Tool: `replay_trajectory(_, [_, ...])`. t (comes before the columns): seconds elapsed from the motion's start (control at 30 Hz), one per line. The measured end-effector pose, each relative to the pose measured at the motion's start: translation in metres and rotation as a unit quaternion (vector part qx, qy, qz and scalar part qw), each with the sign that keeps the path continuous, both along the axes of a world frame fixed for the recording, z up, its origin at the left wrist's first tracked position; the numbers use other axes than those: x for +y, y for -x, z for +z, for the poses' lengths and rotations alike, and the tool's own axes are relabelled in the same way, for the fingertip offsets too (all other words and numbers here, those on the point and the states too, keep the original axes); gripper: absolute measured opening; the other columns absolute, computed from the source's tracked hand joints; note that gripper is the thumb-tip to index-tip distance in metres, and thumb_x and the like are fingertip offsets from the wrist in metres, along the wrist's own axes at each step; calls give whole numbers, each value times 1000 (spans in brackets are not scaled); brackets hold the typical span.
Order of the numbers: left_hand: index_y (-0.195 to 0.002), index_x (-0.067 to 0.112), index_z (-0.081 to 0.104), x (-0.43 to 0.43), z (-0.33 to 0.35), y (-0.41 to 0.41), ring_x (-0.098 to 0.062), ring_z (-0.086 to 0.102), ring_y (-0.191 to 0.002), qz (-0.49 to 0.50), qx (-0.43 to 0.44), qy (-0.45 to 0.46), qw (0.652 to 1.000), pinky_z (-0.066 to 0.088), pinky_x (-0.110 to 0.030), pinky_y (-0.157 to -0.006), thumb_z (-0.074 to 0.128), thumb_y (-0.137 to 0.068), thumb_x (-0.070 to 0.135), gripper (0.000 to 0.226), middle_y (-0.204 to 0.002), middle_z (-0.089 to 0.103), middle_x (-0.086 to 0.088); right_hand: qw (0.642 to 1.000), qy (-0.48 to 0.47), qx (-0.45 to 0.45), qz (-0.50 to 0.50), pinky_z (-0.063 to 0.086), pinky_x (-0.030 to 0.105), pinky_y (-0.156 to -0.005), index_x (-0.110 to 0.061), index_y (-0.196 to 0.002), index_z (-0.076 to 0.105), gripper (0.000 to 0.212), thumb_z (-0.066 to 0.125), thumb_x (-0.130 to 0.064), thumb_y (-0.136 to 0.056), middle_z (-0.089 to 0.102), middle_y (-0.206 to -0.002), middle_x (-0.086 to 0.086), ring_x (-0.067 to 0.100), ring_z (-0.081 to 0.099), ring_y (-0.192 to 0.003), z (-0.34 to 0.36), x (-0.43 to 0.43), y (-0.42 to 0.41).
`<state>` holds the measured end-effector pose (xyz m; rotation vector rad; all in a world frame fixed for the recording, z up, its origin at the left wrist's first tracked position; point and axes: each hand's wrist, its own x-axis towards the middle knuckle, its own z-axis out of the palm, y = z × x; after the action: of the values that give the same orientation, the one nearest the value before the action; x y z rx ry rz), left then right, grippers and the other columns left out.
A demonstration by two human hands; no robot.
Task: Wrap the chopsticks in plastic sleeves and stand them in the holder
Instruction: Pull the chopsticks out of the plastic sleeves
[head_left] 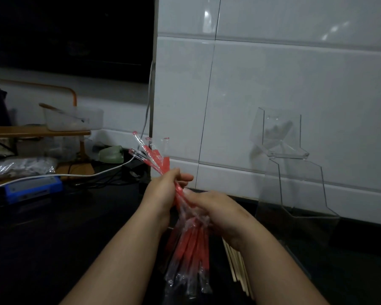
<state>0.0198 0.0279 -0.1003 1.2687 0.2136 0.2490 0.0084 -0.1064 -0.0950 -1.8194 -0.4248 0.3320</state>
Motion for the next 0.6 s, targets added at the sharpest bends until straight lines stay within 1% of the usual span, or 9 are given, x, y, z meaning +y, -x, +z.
replay_trajectory(0.1, [-87, 8, 75, 0, -1, -1, -21, 62, -93, -16, 2, 2, 1000, 45, -32, -70, 44, -102, 31, 42, -107, 69, -14, 999, 34, -3, 32, 52, 39, -80, -3, -94, 74, 30, 71, -32, -86, 73, -87, 14, 26, 66, -77, -2, 0, 1])
replay_trajectory(0.13, [-85, 8, 76, 0, -1, -2, -23, 63, -93, -25, 8, 11, 1000, 47, -34, -73, 44, -102, 32, 43, -105, 70, -15, 999, 37, -1, 39, 53, 37, -76, -2, -91, 73, 24, 69, -26, -87, 71, -82, 14, 23, 64, -73, -2, 0, 1])
replay_trajectory(0.17, [-79, 8, 76, 0, -2, -2, -26, 64, -93, -28, 11, 22, 999, 49, -36, -78, 45, -101, 32, 45, -103, 72, -16, 999, 34, 4, 42, 52, 28, -67, -4, -84, 71, 18, 66, -20, -89, 67, -73, 10, 17, 61, -64, -1, 1, 3])
replay_trajectory(0.23, [-70, 7, 73, 1, -3, -5, -29, 65, -90, -12, 6, 51, 999, 51, -40, -85, 48, -100, 31, 46, -89, 75, -14, 998, 44, 21, 49, 40, 19, -51, -15, -71, 62, 23, 57, -13, -93, 56, -60, -1, 7, 49, -48, 2, 2, 8])
replay_trajectory(0.3, [-68, 6, 67, 2, -3, -6, -29, 64, -85, 22, 1, 85, 996, 50, -39, -80, 50, -99, 29, 42, -74, 72, -10, 996, 73, 16, 47, 36, 24, -54, -19, -69, 57, 19, 56, -14, -87, 53, -61, -2, 11, 46, -52, 2, 4, 10])
replay_trajectory(0.37, [-66, 8, 59, 4, -1, -6, -25, 61, -74, 63, 1, 125, 990, 48, -35, -70, 54, -99, 28, 39, -67, 66, -7, 992, 114, 0, 46, 36, 32, -65, -21, -70, 61, 6, 58, -22, -75, 56, -69, 3, 19, 48, -65, 3, 5, 12])
replay_trajectory(0.4, [-65, 10, 55, 5, 1, -6, -23, 59, -68, 76, 2, 142, 987, 47, -34, -67, 57, -99, 28, 39, -64, 63, -7, 991, 124, 2, 52, 37, 33, -66, -19, -72, 63, 7, 56, -22, -74, 58, -72, 4, 20, 48, -68, 5, 5, 14])
replay_trajectory(0.53, [-63, 14, 45, 4, 4, -4, -23, 55, -66, 66, 13, 179, 982, 43, -33, -64, 55, -99, 37, 45, -66, 59, -7, 988, 130, 30, 76, 38, 27, -57, -11, -77, 60, 13, 49, -14, -83, 61, -69, 4, 15, 48, -59, 8, 1, 13])
replay_trajectory(0.6, [-68, 11, 51, 4, 5, -3, -23, 57, -67, 40, 7, 188, 981, 45, -35, -67, 55, -98, 44, 44, -68, 60, -8, 991, 115, 25, 64, 37, 26, -54, -12, -74, 57, 12, 49, -14, -83, 57, -65, 3, 13, 46, -54, 9, 0, 14])
